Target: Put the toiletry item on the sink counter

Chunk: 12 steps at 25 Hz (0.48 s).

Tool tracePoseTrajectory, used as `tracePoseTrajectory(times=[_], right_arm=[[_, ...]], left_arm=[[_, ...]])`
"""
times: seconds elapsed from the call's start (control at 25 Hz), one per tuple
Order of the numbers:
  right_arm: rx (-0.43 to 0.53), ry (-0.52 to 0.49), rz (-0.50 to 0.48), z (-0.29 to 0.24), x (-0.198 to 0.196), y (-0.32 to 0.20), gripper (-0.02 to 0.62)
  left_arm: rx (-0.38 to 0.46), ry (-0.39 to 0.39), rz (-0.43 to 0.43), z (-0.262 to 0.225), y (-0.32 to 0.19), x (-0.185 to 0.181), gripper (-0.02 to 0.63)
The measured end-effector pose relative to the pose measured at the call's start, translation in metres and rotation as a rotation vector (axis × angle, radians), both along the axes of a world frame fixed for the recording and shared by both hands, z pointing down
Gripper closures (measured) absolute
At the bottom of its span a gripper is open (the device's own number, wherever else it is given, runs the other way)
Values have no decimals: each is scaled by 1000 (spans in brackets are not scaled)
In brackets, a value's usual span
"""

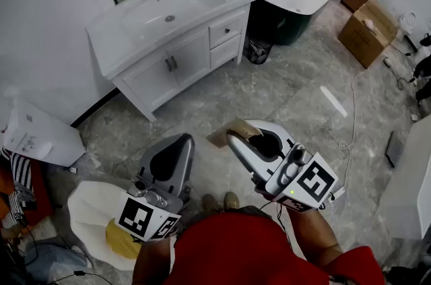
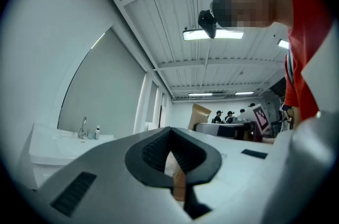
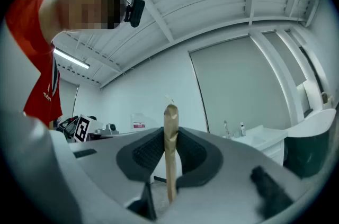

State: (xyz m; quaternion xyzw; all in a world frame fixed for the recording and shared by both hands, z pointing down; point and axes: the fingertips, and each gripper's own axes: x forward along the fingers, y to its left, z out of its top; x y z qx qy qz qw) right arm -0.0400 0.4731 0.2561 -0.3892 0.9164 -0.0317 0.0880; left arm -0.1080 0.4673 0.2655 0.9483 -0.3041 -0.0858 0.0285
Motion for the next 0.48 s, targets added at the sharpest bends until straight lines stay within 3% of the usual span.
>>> tracePoseTrajectory(times=[0.48], right_arm=[[3, -11, 4, -1, 5, -2, 517]], left_arm=[[-5, 1, 3, 3, -1, 3, 589]])
